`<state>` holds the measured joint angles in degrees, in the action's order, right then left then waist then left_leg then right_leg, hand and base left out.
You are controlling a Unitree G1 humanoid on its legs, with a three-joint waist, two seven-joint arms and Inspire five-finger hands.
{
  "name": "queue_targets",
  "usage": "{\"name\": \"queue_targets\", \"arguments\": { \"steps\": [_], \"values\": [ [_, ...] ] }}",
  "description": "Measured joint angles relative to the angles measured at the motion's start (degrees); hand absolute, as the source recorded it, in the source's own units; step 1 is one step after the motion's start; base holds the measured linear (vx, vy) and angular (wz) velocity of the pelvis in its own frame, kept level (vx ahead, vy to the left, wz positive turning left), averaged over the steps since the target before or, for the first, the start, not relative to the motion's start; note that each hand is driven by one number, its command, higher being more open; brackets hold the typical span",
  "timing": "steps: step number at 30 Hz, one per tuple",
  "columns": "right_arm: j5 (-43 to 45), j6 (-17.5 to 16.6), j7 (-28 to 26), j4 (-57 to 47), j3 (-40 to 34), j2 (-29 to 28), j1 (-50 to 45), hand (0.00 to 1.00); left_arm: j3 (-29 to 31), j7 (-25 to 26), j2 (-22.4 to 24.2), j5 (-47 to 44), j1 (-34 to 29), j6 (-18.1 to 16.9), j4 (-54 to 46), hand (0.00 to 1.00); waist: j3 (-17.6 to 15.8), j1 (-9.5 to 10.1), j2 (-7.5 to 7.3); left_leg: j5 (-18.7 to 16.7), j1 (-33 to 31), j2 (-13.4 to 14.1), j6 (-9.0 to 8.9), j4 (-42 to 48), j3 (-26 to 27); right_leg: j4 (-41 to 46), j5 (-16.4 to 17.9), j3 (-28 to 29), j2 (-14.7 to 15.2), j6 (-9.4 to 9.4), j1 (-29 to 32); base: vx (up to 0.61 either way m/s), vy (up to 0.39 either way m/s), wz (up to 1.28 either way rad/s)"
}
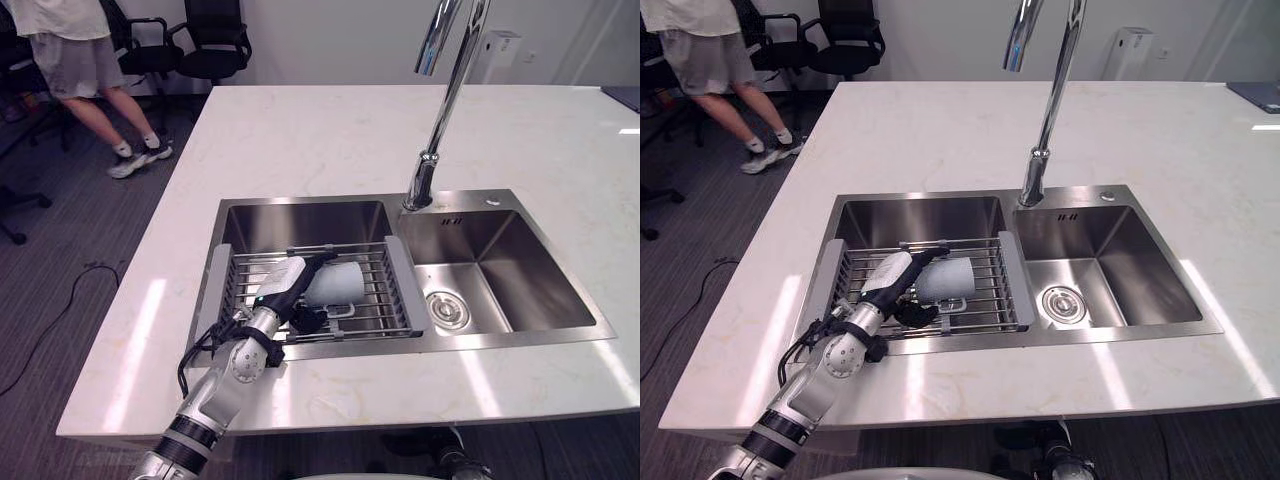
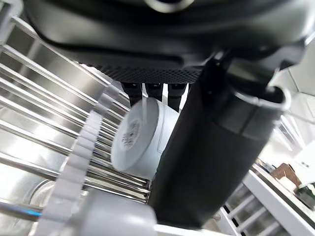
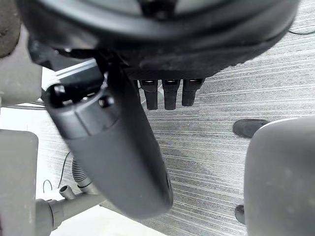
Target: Walk over to the sink, pick up the cup, carry it to the dishwasher, place the cup inside the dishwasher, then close the dishwasher door
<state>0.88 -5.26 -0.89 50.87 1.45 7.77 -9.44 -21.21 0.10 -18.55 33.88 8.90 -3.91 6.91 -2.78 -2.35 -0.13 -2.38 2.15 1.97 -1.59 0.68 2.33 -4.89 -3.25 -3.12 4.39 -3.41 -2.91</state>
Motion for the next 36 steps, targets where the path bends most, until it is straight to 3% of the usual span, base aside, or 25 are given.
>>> {"name": "queue_targets", "arguments": {
  "steps": [5, 6, 13, 17, 31, 32, 36],
  "values": [
    [0.0, 0.0, -0.1, 0.2, 0.0, 0.0, 0.1, 0.9, -0.6, -0.1, 1.4, 2.0, 2.5, 0.5, 2.2, 0.9, -0.1, -0.29, -0.18, 0.0, 0.1, 0.0, 0.0, -0.1, 0.2, 0.0, 0.0, 0.2, 0.0, -0.02, 0.0, -0.03, -0.009, -0.02],
    [0.0, 0.0, -0.1, 0.3, 0.0, 0.0, 0.2, 0.9, -0.6, -0.1, 1.6, 2.8, 2.7, 0.6, 2.3, 0.3, -0.1, -0.31, -0.18, 0.0, 0.2, 0.0, 0.0, -0.1, 0.3, 0.0, -0.1, 0.3, 0.0, -0.02, 0.0, -0.02, -0.007, -0.04],
    [0.1, 0.0, -0.3, 0.7, 0.0, 0.0, 0.4, 0.9, -1.8, 0.0, 1.9, 4.1, 5.3, 0.8, 2.9, 0.3, -0.1, -0.43, -0.29, 0.0, 0.4, -0.1, 0.0, -0.2, 0.5, 0.0, -0.1, 0.5, 0.1, -0.1, 0.0, 0.0, -0.001, -0.01],
    [0.0, 0.0, -0.4, 0.9, 0.0, 0.0, 1.1, 0.9, -1.9, -0.3, 2.0, 3.8, 6.3, 0.7, 3.4, 0.3, -0.1, -1.58, -0.29, 0.0, 0.5, -0.1, 0.01, -0.3, 0.7, -0.1, -0.2, 0.8, 0.1, -0.18, 0.0, 0.0, 0.0, -0.02],
    [0.1, 0.0, -0.2, 1.6, -0.2, 0.1, 1.6, 0.9, -1.1, 1.3, 2.0, -3.6, 5.7, 0.7, 0.7, 0.3, -0.1, -1.52, -0.33, 0.0, 0.9, -0.2, 0.04, -0.6, 1.3, 0.0, -0.3, 1.4, 0.2, -0.33, 0.0, -0.01, -0.004, -0.02],
    [0.1, 0.0, -0.2, 1.6, -0.2, 0.1, 1.5, 0.9, -1.1, 1.3, 2.0, -3.6, 5.3, 0.7, 0.2, 0.9, -0.2, -1.5, -0.33, 0.0, 0.9, -0.2, 0.04, -0.6, 1.3, 0.0, -0.3, 1.4, 0.2, -0.33, 0.0, -0.03, -0.019, 0.0],
    [0.1, 0.0, -0.1, 1.6, -0.2, 0.1, 1.5, 0.9, -1.0, 2.4, 2.5, -3.6, 3.8, 0.7, -0.5, 0.9, -0.1, -1.36, -0.33, 0.0, 0.9, -0.2, 0.04, -0.6, 1.3, 0.0, -0.3, 1.3, 0.2, -0.33, 0.0, 0.0, 0.0, 0.0]
  ]
}}
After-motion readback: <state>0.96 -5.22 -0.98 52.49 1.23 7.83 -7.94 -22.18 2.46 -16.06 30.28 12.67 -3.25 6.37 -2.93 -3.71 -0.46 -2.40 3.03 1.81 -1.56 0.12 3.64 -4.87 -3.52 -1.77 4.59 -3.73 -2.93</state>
